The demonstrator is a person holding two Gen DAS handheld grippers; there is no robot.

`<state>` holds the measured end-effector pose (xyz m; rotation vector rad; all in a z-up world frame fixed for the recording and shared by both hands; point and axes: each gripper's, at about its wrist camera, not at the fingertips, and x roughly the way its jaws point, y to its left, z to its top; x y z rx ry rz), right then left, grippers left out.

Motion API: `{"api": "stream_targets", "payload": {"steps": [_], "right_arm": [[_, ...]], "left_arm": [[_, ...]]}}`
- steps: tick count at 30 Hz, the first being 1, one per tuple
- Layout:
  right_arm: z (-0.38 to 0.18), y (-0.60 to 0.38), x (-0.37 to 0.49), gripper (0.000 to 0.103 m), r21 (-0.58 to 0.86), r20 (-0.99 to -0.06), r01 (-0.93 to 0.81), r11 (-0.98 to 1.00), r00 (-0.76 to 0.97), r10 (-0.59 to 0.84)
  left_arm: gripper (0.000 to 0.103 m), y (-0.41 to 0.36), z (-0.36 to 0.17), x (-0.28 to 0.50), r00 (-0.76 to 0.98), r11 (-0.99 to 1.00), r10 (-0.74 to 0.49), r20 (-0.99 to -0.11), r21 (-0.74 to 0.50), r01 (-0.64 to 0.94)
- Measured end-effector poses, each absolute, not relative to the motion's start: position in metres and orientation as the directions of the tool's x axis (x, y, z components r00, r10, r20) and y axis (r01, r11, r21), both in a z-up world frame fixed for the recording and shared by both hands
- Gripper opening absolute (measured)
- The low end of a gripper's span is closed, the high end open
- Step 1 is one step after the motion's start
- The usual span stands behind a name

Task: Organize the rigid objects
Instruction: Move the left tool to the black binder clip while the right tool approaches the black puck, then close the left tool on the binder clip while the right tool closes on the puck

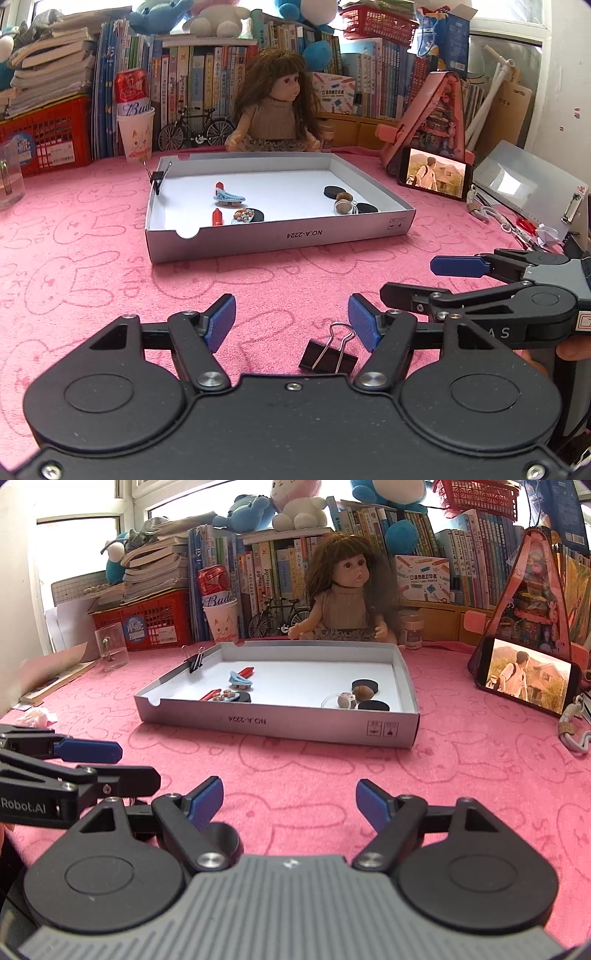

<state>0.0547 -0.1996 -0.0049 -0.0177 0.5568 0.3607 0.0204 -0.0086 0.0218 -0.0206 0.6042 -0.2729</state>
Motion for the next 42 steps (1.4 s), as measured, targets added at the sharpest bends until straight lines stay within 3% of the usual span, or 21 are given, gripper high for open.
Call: {"api": "stream_targets", "payload": {"steps": [16, 22, 28, 42], "right_arm": [[-0.014, -0.196, 0.032, 0.088, 0.054, -0.522, -0.395, 0.917, 0.772, 0.364], [-0.014, -0.197, 0.031, 0.088, 0.053, -0.516, -0.392, 0.918, 0.777, 0.361], [-0.015, -0.197, 0.027, 0.088, 0.048, -0.513, -0.398, 0.916, 0.777, 0.365], [-0.018, -0.185, 0.022, 0.087, 0.038, -0.520, -0.457, 0.888, 0.750, 0.408]], "left_arm": [[0.065, -0.016, 0.008, 0.007, 0.763, 0.953, -0.280, -0.583, -0.072, 0.295], [0.055, -0.017, 0.003, 0.007, 0.750, 0.951, -0.285, -0.597, -0.077, 0.300], [0.032, -0.023, 0.000, 0.008, 0.759, 0.952, -0.269, -0.592, -0.045, 0.302], [0.032, -0.020, -0.001, 0.012, 0.778, 0.965, -0.233, -0.584, -0.039, 0.260]]}}
